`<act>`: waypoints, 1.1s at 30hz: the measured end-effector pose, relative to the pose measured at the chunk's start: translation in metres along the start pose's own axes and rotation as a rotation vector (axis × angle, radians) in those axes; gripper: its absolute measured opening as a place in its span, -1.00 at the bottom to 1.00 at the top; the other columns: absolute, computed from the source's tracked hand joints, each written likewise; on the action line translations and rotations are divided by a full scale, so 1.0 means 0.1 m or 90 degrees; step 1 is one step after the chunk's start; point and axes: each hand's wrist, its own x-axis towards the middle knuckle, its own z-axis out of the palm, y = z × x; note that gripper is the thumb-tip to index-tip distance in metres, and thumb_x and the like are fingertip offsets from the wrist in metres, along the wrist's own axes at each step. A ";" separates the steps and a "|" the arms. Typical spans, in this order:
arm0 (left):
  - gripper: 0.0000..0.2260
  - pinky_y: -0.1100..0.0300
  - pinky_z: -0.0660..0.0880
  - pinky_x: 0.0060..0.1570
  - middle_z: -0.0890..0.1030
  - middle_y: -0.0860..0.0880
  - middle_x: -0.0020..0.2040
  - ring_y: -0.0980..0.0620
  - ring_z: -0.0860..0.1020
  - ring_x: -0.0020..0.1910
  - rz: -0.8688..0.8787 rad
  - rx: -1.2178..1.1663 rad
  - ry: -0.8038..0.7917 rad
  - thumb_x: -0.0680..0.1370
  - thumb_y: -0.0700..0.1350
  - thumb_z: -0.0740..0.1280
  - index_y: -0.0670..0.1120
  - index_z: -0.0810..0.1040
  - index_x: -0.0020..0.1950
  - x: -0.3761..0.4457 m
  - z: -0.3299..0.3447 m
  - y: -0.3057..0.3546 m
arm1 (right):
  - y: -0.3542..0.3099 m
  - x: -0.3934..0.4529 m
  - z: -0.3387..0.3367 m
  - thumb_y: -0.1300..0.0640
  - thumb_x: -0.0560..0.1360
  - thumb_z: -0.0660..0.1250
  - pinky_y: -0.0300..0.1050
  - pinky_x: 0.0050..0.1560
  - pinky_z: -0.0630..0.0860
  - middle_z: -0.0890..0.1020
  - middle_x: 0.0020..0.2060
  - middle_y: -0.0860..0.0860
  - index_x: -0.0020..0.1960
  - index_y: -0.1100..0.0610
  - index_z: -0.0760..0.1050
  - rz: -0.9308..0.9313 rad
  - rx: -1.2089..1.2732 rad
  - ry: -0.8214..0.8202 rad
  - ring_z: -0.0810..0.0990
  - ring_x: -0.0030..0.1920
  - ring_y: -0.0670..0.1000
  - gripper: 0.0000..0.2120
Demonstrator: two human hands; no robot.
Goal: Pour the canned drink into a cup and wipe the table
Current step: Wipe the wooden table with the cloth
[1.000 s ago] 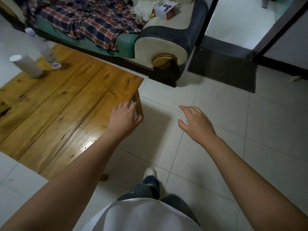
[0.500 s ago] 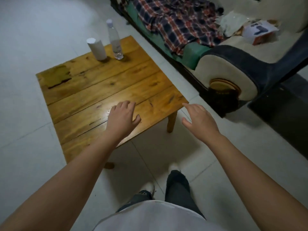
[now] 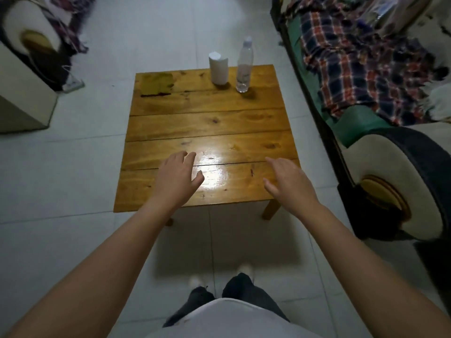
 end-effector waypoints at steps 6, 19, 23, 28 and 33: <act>-0.54 0.04 0.35 0.22 0.43 -0.15 0.33 -0.12 0.38 0.30 -0.101 -0.034 0.033 0.55 0.03 0.21 -0.13 0.31 0.40 0.04 0.04 -0.13 | -0.05 0.34 0.02 0.05 0.54 0.21 -0.09 0.26 0.34 0.47 0.27 0.06 0.41 0.13 0.26 -0.086 0.008 -0.004 0.38 0.30 0.04 -0.54; -0.53 0.00 0.32 0.25 0.42 -0.16 0.33 -0.12 0.38 0.30 -0.197 -0.072 0.040 0.55 0.02 0.19 -0.15 0.30 0.41 0.85 0.11 -0.89 | -0.44 1.74 0.22 0.02 0.56 0.17 -0.09 0.27 0.32 0.41 0.32 0.06 0.43 0.12 0.21 -0.169 -0.030 -0.048 0.33 0.34 0.03 -0.53; -0.54 0.01 0.33 0.23 0.43 -0.16 0.31 -0.12 0.39 0.27 -0.199 -0.083 0.044 0.55 0.01 0.19 -0.16 0.32 0.39 1.37 0.08 -1.27 | -0.65 2.37 0.35 0.02 0.56 0.17 -0.08 0.23 0.35 0.44 0.29 0.05 0.41 0.12 0.22 -0.158 -0.039 -0.048 0.36 0.30 0.04 -0.54; -0.54 0.03 0.31 0.24 0.43 -0.15 0.31 -0.11 0.38 0.28 -0.199 -0.104 0.027 0.56 0.01 0.18 -0.16 0.30 0.40 2.05 0.06 -1.77 | -0.88 3.17 0.51 0.02 0.57 0.16 -0.08 0.19 0.36 0.43 0.31 0.04 0.42 0.11 0.21 -0.112 -0.008 -0.073 0.34 0.32 0.04 -0.54; -0.55 0.04 0.34 0.22 0.43 -0.13 0.30 -0.10 0.38 0.28 -0.209 -0.138 0.020 0.55 0.01 0.20 -0.14 0.31 0.40 2.75 0.15 -2.21 | -1.05 4.01 0.75 0.04 0.56 0.17 -0.05 0.23 0.33 0.40 0.33 0.07 0.42 0.12 0.22 -0.067 0.047 -0.104 0.34 0.33 0.07 -0.55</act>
